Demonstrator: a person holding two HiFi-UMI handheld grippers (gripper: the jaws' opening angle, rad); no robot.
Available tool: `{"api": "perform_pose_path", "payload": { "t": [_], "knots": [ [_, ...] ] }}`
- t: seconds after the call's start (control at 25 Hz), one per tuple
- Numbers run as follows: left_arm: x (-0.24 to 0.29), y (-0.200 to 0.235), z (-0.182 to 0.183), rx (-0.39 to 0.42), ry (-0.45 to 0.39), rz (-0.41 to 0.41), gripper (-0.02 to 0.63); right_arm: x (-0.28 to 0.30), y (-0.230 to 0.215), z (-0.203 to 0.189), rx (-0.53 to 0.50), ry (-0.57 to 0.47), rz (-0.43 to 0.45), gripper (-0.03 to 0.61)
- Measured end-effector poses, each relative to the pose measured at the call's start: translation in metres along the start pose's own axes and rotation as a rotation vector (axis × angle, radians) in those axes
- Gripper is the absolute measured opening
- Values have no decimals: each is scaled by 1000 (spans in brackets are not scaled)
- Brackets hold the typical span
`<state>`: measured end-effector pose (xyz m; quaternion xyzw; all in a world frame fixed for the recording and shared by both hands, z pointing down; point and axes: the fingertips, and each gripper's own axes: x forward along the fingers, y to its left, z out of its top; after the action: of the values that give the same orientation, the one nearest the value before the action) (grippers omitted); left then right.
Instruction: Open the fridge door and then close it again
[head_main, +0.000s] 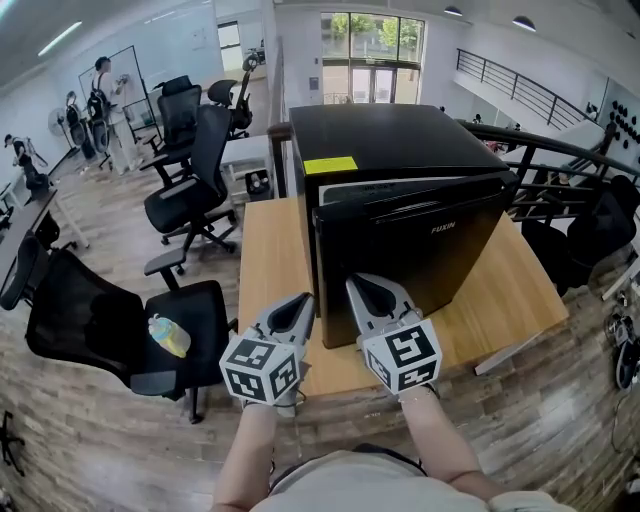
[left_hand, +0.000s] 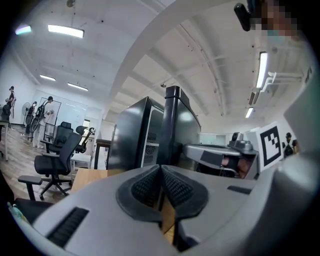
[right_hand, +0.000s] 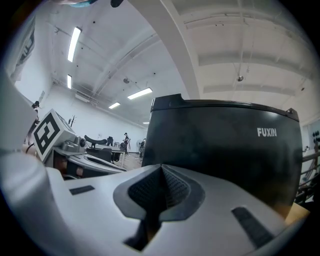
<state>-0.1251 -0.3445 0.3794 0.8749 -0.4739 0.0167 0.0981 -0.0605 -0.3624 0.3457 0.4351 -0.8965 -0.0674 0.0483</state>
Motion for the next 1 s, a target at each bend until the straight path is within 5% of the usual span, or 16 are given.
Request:
{"api": "perform_pose_path", "payload": {
  "t": [1.0],
  "knots": [
    [-8,10,-3,-11,9,24,12,31,-51,-26,75,67,-127,-2]
  ]
}}
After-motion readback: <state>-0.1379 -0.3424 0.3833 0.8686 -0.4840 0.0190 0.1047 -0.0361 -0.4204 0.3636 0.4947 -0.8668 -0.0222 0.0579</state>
